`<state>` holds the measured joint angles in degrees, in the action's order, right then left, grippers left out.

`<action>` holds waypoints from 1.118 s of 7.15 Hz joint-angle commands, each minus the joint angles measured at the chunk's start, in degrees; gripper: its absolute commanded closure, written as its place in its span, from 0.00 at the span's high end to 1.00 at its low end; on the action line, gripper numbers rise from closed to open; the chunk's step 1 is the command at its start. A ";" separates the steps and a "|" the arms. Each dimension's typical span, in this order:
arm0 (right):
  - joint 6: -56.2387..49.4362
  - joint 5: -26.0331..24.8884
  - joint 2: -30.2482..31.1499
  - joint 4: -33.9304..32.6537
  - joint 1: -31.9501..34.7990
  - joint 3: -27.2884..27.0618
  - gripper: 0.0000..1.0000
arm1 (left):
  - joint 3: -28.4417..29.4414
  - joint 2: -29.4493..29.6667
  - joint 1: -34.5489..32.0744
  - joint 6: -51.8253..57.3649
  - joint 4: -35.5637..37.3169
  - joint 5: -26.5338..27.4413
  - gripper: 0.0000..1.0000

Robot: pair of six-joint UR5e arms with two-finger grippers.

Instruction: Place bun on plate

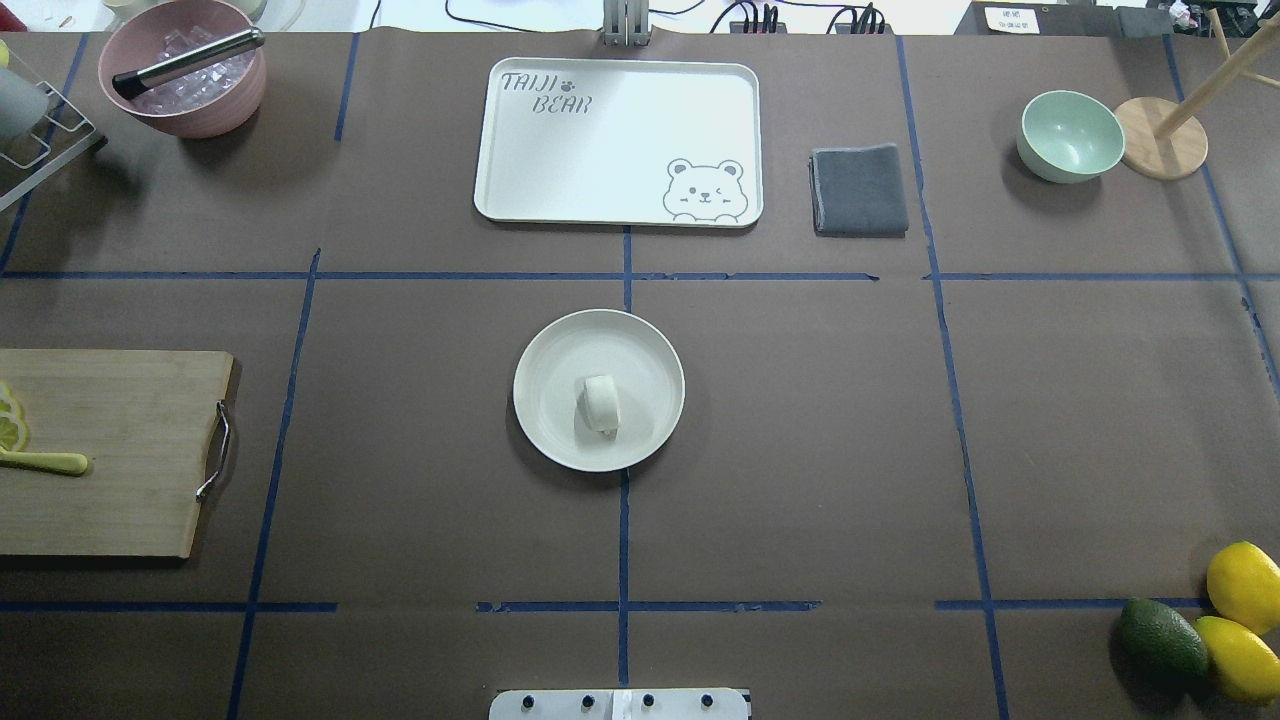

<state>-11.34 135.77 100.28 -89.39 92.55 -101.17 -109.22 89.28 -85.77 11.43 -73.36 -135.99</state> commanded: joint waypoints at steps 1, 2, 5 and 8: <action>-0.09 -0.07 0.00 0.09 0.00 -0.08 1.00 | 6.98 -3.92 -5.11 2.82 -0.65 -0.87 1.00; -0.09 0.02 0.09 0.00 0.00 0.00 1.00 | 7.87 -3.76 -6.24 2.72 -1.34 2.54 1.00; -0.09 0.02 0.09 0.00 0.00 -0.08 1.00 | 8.75 -3.86 -6.17 2.63 -1.96 4.32 1.00; 0.00 -0.16 0.09 0.00 0.00 0.00 1.00 | 8.41 -4.20 -6.16 2.81 -1.96 4.24 1.00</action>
<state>-11.41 135.66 100.37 -89.39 92.55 -101.18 -100.73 85.09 -91.94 14.29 -75.28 -131.71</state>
